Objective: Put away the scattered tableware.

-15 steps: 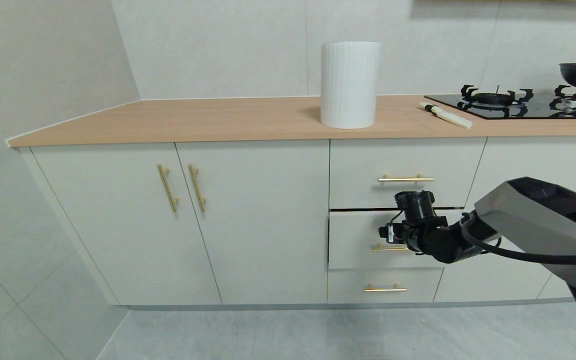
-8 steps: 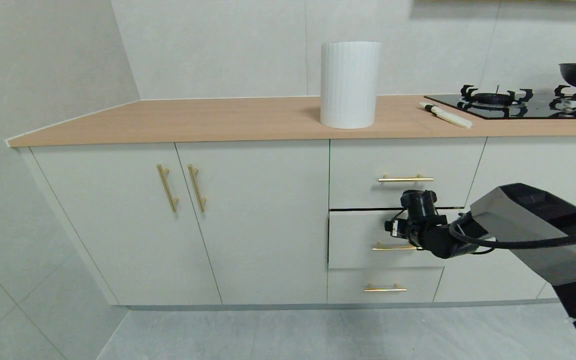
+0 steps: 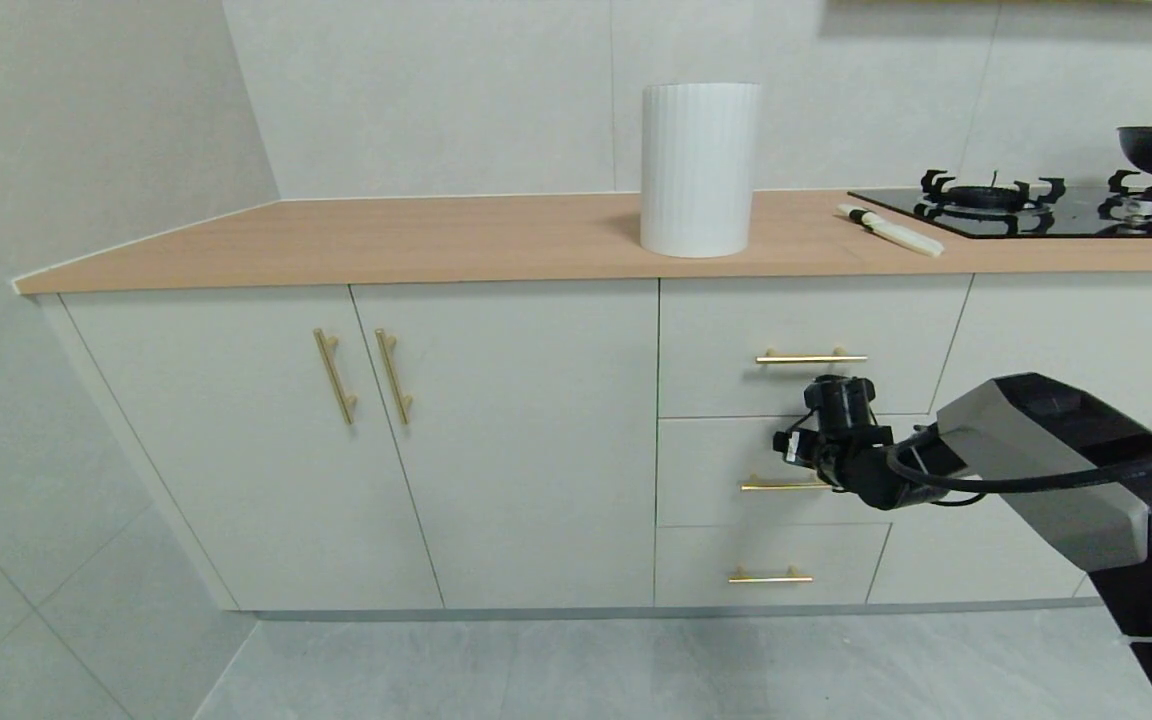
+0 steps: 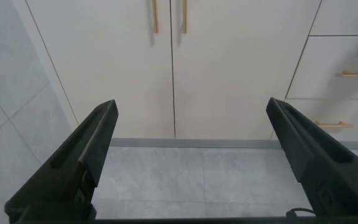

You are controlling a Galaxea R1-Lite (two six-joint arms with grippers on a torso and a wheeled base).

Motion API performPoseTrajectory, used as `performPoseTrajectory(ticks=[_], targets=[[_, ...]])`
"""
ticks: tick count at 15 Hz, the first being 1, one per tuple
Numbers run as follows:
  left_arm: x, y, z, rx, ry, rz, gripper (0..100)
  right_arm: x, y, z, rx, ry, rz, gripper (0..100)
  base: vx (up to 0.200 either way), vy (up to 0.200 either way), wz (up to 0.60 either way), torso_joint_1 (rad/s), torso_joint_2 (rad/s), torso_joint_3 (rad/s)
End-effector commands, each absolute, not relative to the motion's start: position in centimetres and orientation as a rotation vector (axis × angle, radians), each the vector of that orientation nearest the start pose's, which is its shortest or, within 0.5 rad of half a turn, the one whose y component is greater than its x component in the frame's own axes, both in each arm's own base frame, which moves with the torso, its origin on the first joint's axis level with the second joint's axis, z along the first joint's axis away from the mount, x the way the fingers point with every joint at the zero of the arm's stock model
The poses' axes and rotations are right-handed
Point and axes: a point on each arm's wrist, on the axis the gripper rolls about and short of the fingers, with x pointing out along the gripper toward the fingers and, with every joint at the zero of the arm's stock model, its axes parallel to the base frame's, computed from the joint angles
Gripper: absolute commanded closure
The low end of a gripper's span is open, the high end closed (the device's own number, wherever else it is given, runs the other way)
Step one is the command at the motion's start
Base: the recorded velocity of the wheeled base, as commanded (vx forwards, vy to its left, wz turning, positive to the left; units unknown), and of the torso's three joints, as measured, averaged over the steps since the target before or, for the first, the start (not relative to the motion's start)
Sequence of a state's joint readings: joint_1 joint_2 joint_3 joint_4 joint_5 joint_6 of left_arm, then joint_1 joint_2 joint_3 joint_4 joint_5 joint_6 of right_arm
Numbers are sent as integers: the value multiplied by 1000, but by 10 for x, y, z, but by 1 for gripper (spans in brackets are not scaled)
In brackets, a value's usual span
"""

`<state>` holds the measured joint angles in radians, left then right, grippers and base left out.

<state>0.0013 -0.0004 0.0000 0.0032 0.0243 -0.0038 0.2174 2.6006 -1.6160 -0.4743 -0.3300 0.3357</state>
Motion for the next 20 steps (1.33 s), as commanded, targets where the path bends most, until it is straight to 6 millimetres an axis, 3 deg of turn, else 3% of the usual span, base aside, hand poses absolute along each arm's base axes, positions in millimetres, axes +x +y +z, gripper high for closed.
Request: performPoseTrajectory(ticks=[1,9,12,13,14,16,20], targets=[[-23,1,75,-5,3,26,0,498,102,3,204,447,-192,0,0,0,0,0,0,0],[-23,1,75,-5,3,26,0,498,101,3,204,447,-194,0,0,0,0,0,0,0],[-23,1,75,-5,3,26,0,480,101,39,228,469,-198,0,0,0,0,0,0,0],[-23,1,75,-5,3,26,0,454,100,73,235,468,-181,0,0,0,0,0,0,0],[-23,1,75,-5,3,28,0,441,100,86,235,468,-172,0,0,0,0,0,0,0],[-23,1,75,-5,3,26,0,387,94,129,236,448,-155,0,0,0,0,0,0,0],[-23,1,75,-5,3,26,0,264,62,211,266,294,-127,0,0,0,0,0,0,0]])
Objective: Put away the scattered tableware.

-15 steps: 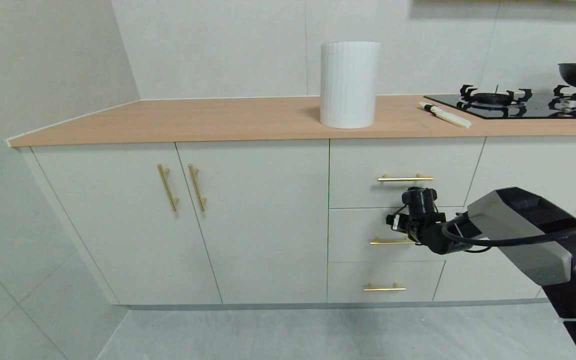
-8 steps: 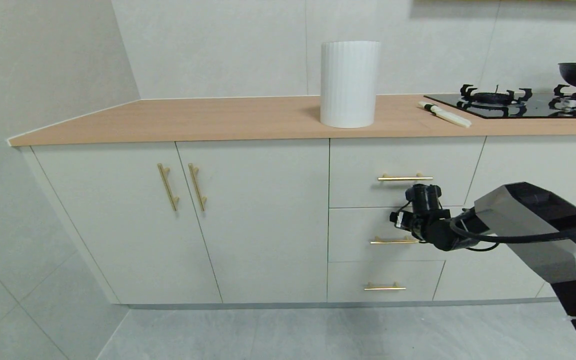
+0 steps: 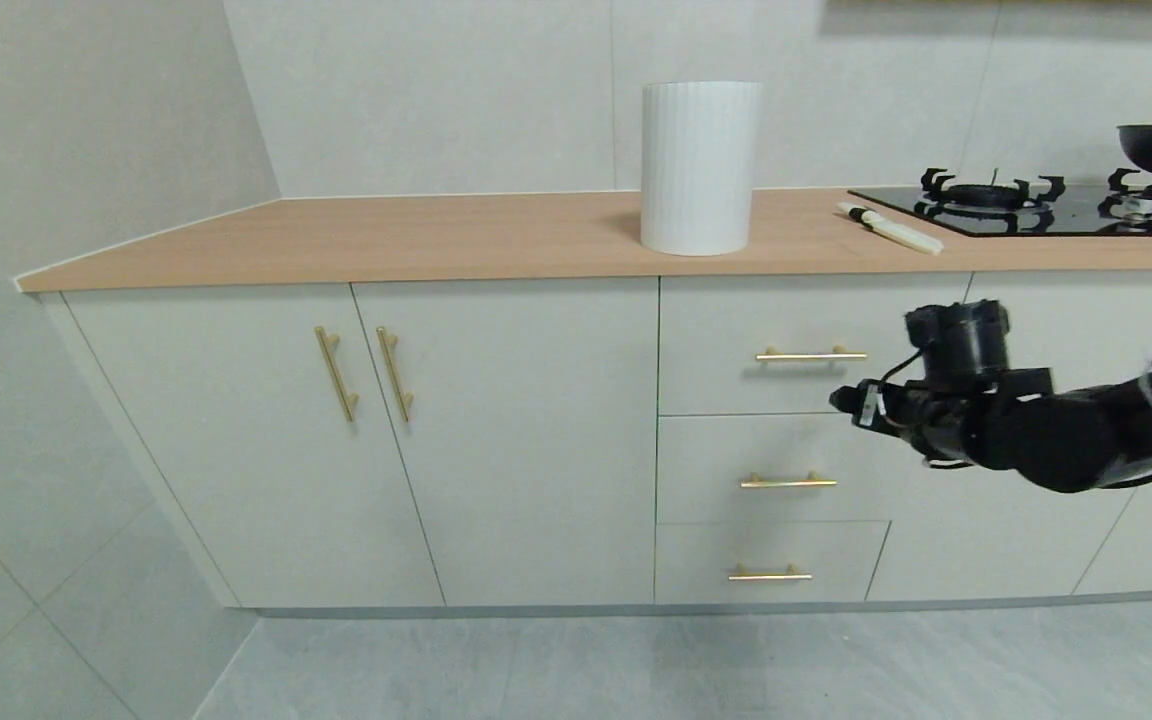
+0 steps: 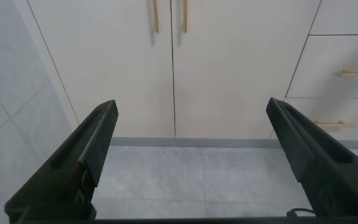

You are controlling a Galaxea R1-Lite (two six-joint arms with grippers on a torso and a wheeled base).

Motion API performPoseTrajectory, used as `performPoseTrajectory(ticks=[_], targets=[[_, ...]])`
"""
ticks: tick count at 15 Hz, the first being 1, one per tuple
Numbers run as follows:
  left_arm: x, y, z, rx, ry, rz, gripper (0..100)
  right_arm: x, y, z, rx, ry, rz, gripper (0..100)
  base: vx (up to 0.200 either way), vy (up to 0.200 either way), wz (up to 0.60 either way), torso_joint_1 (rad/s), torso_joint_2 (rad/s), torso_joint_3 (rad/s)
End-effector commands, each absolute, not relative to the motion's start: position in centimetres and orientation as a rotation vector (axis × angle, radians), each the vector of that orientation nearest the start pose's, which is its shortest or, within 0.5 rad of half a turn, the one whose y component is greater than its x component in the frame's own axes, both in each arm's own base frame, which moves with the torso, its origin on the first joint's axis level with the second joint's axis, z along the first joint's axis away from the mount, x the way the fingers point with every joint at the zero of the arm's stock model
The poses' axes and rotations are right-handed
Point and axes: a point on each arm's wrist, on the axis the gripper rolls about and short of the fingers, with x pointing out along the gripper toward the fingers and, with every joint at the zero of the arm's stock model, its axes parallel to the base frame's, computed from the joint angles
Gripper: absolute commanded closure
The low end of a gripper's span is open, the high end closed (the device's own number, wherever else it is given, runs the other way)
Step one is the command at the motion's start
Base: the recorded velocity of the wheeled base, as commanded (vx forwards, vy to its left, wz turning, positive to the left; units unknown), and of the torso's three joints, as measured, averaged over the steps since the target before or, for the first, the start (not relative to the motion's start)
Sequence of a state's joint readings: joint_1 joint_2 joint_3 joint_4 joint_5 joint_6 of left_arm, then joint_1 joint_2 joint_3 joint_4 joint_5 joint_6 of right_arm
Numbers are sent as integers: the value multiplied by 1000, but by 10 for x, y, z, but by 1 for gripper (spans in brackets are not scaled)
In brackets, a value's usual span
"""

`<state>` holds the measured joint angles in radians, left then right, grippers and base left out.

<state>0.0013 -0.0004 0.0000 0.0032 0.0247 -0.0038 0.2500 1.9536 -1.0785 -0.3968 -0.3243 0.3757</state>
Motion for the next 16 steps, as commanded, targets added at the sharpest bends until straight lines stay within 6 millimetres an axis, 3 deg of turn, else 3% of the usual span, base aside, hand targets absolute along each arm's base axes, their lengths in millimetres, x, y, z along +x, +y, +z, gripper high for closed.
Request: performPoseTrajectory(ticks=[1,2,3,4,7,9,12,14,16], targets=[[-23,1,75,-5,3,28,0,232,53,225,248,256,-127,0,0,0,0,0,0,0],[-23,1,75,-5,3,26,0,208,46,234,234,222,-131,0,0,0,0,0,0,0],[-23,1,75,-5,3,26,0,162,32,252,209,136,-145,0,0,0,0,0,0,0],[-23,1,75,-5,3,26,0,129,23,261,197,88,-159,0,0,0,0,0,0,0],[-23,1,75,-5,3,26,0,48,1,254,189,26,-217,0,0,0,0,0,0,0],[-23,1,75,-5,3,26,0,23,-6,241,179,35,-288,0,0,0,0,0,0,0],[-23,1,75,-5,3,26,0,-18,-11,200,135,-20,-382,0,0,0,0,0,0,0],[-23,1,75,-5,3,26,0,-32,-9,172,88,-43,-471,0,0,0,0,0,0,0],[-23,1,75,-5,3,26,0,-44,-8,151,34,-85,-452,0,0,0,0,0,0,0]])
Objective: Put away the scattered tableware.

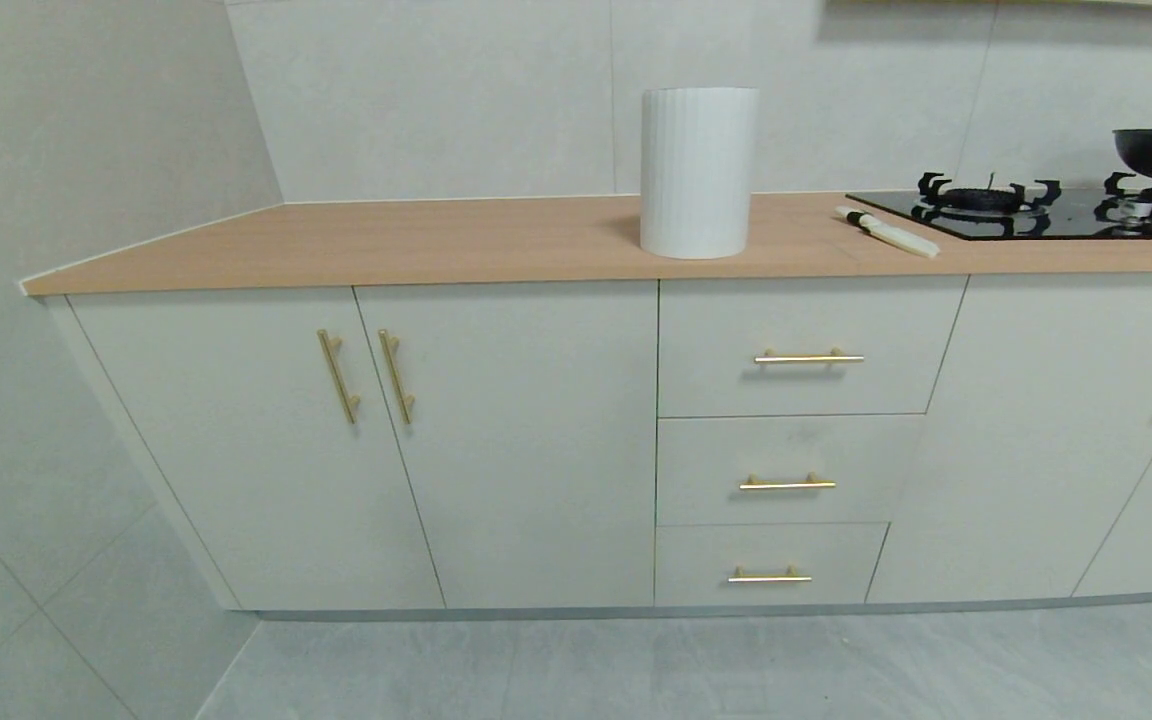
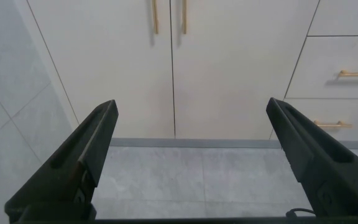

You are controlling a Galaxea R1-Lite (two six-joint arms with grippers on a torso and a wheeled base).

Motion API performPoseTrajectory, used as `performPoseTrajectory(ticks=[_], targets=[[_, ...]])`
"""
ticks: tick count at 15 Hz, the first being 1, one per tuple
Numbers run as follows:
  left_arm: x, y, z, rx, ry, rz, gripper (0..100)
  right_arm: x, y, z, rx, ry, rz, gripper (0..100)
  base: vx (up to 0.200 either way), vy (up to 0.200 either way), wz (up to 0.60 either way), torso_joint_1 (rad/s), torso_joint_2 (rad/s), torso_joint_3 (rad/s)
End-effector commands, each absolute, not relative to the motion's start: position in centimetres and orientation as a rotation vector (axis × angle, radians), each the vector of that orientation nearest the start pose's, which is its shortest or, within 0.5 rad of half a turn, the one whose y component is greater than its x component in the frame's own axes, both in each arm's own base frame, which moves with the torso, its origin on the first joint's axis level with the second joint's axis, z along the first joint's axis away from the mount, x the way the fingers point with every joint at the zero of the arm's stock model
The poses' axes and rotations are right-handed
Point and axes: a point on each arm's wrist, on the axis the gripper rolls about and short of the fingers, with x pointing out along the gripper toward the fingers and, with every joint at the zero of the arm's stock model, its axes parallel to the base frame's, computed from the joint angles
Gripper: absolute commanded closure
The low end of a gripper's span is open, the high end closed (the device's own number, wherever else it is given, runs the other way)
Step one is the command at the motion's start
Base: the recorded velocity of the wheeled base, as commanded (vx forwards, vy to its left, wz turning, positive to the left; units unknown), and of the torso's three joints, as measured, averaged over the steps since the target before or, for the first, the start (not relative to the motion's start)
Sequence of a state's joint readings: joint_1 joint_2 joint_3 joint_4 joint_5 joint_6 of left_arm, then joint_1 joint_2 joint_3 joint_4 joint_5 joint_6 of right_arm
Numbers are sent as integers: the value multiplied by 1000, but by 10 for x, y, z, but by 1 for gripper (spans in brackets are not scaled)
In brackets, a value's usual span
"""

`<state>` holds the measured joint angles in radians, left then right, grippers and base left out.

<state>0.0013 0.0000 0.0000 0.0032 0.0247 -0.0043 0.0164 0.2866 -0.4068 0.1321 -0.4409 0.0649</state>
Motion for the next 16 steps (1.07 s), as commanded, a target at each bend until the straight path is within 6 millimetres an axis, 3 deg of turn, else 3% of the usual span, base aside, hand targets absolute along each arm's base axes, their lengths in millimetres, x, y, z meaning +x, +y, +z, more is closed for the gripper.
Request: performPoseTrajectory(ticks=[1,3,9,16], targets=[[-23,1,75,-5,3,26,0,-47,-7,144,21,-103,-409,0,0,0,0,0,0,0],[-23,1,75,-5,3,26,0,-50,-8,131,38,-130,-359,0,0,0,0,0,0,0],[-23,1,75,-5,3,26,0,-23,0,84,10,-80,-4,0,0,0,0,0,0,0],[-23,1,75,-5,3,26,0,-23,1,76,-43,-1,54,0,0,0,0,0,0,0]])
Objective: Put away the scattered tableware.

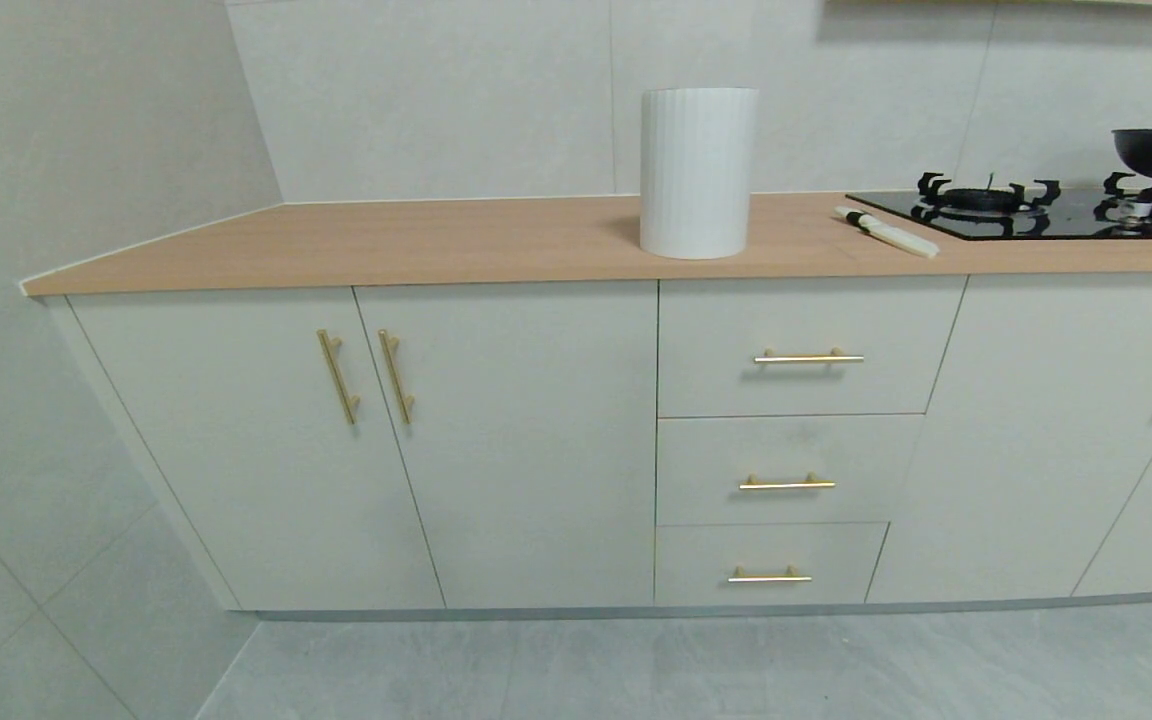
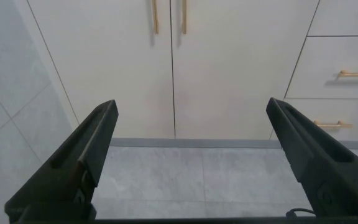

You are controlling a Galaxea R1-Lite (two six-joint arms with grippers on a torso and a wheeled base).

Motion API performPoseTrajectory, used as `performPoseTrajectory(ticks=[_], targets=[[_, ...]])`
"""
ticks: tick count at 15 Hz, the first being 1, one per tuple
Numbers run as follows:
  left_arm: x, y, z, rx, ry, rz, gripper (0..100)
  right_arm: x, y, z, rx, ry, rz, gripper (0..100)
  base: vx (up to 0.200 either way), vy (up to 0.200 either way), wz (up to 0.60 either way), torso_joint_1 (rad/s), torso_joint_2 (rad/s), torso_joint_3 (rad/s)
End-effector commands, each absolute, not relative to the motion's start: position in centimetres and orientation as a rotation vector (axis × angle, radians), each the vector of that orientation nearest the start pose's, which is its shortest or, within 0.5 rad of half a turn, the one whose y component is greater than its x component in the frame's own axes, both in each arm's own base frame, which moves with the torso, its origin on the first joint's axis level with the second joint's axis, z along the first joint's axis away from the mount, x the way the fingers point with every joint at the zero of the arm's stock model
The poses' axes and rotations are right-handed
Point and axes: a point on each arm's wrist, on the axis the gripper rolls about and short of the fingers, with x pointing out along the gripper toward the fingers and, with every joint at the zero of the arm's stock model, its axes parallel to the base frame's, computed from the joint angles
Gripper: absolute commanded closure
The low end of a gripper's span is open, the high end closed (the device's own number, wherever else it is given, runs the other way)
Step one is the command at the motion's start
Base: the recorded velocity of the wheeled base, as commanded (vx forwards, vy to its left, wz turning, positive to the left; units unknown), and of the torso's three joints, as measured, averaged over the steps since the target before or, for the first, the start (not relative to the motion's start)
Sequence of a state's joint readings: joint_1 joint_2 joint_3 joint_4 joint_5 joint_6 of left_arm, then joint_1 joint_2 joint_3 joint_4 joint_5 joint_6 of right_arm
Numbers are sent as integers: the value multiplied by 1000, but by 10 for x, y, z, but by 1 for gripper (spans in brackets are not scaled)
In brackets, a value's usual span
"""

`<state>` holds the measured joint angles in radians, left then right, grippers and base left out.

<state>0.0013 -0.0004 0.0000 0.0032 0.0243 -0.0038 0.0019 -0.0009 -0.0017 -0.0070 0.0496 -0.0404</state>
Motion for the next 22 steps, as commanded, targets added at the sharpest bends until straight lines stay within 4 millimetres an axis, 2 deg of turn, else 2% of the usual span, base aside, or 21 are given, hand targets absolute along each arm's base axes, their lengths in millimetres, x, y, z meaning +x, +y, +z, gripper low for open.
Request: performPoseTrajectory(ticks=[1,10,22], targets=[[-23,1,75,-5,3,28,0,-23,1,76,-44,-1,51,0,0,0,0,0,0,0],[-23,1,75,0,3,26,0,-23,1,76,-3,-3,48,0,0,0,0,0,0,0],[-23,1,75,-3,3,26,0,-23,1,76,3,-3,48,0,200,0,0,1,1,2]])
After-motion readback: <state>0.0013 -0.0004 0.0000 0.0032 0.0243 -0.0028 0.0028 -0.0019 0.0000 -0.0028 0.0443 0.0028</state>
